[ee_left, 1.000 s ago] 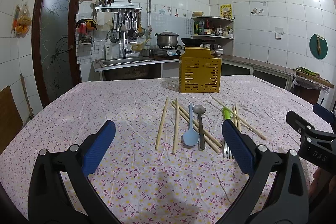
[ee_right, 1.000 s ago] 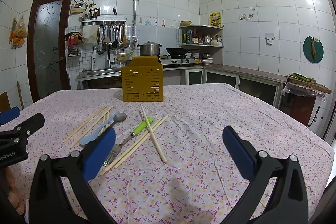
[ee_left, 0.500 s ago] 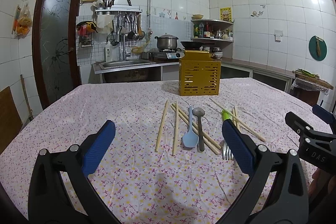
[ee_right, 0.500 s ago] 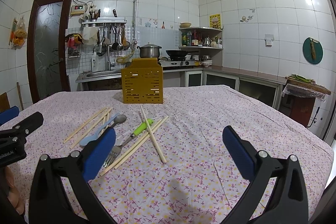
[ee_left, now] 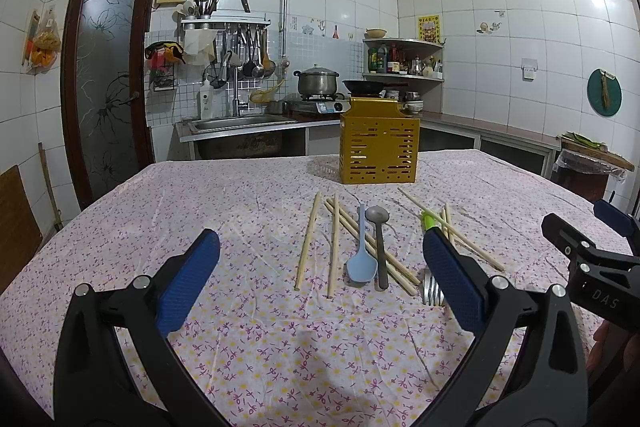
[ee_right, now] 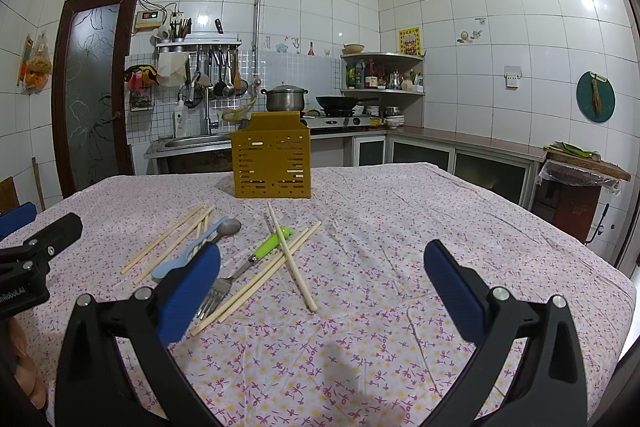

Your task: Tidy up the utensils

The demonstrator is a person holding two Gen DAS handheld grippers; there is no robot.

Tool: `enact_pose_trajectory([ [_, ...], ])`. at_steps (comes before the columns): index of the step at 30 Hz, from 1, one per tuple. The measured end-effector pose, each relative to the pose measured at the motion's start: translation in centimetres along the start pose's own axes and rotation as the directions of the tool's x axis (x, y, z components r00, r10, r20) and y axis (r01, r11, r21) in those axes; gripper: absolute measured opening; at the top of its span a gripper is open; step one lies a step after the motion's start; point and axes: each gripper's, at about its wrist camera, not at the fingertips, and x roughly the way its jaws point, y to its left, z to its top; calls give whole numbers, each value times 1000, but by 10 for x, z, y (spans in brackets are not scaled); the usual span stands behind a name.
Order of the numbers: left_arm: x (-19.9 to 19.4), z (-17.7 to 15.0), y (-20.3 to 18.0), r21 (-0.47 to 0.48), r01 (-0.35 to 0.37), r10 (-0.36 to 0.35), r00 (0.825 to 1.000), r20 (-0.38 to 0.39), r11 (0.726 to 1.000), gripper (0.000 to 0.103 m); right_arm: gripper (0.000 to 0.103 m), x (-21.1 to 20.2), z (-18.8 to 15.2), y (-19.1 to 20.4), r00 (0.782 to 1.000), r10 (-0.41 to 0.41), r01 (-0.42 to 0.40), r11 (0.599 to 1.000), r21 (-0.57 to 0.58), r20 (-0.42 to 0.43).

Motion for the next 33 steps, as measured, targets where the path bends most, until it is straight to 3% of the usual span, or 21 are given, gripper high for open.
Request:
enact_pose_trajectory([
  [33, 3, -2, 1, -10, 15, -15, 1000, -23, 1000, 98, 99, 4, -4, -2, 1000, -7, 7, 1000, 0, -15],
])
